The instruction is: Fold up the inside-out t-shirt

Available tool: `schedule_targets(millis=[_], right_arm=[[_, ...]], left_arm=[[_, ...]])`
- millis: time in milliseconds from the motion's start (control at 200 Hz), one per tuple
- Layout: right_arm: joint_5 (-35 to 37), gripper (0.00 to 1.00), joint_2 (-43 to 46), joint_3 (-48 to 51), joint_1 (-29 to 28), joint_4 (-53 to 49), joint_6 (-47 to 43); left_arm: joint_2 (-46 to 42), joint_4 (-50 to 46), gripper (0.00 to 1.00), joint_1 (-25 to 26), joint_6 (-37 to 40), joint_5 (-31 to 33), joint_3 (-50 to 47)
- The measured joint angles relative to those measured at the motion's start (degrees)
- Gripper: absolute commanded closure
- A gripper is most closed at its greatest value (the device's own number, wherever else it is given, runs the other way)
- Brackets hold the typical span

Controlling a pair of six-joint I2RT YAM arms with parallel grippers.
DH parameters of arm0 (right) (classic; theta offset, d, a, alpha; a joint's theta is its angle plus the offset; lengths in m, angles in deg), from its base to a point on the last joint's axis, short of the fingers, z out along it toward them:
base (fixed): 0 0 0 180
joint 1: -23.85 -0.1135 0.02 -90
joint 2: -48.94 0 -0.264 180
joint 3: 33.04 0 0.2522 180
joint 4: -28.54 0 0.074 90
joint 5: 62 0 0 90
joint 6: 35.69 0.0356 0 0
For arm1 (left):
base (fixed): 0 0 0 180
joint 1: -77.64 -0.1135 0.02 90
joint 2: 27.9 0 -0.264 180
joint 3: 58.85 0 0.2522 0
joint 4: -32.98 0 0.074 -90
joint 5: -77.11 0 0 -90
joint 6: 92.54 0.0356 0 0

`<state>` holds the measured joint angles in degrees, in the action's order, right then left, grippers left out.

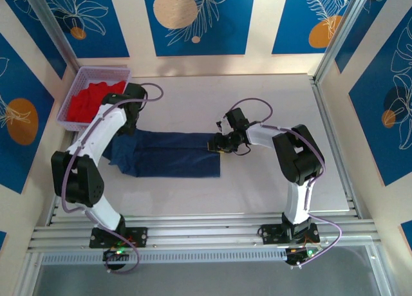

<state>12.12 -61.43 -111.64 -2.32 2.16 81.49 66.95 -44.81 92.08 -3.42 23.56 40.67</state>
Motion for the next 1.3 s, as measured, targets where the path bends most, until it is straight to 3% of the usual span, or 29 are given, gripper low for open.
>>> schedule_targets(millis=[560,995,1195,1300], right_arm=[[0.2,0.64,0.0,0.0,0.0,0.0,-0.2],[0.2,0.64,0.0,0.0,0.0,0.0,-0.2],[-0.5,0.58,0.2,0.0,0.1,0.1,-0.2],[-1.7,0.53,1.4,0.4,0.8,0.2,0.4]], left_arm=[[6.1,-12.1,1.00,12.3,-7.6,-2.8,11.2],[13.3,-17.0,1.00,18.2,-9.8,-2.6,17.7],[17.8,-18.1,1.00,22.7,-13.3,-7.4,24.9],[21.6,-17.5,0.88,25.4,-15.2,-12.4,29.2]])
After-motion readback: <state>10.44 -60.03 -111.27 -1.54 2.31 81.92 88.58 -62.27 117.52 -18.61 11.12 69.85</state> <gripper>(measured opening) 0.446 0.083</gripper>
